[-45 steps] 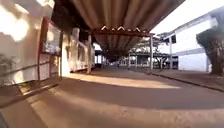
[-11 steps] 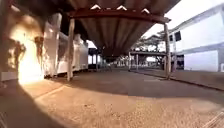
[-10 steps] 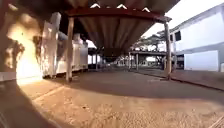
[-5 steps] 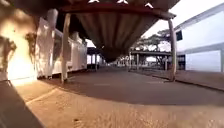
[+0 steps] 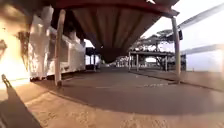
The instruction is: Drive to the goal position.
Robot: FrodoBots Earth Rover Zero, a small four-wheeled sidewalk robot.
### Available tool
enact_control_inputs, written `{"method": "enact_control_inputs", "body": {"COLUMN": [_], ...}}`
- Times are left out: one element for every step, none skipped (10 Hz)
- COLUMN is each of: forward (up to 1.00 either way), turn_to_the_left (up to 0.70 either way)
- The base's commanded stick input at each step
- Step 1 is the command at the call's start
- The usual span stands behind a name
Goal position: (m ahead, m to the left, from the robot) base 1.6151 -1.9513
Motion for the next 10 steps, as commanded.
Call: {"method": "enact_control_inputs", "body": {"forward": [0.7, 0.7, 0.7, 0.7, 0.7, 0.7, 0.7, 0.7, 0.7, 0.7], "turn_to_the_left": [0.0, 0.0, 0.0, 0.0, 0.0, 0.0, 0.0, 0.0, 0.0, 0.0]}}
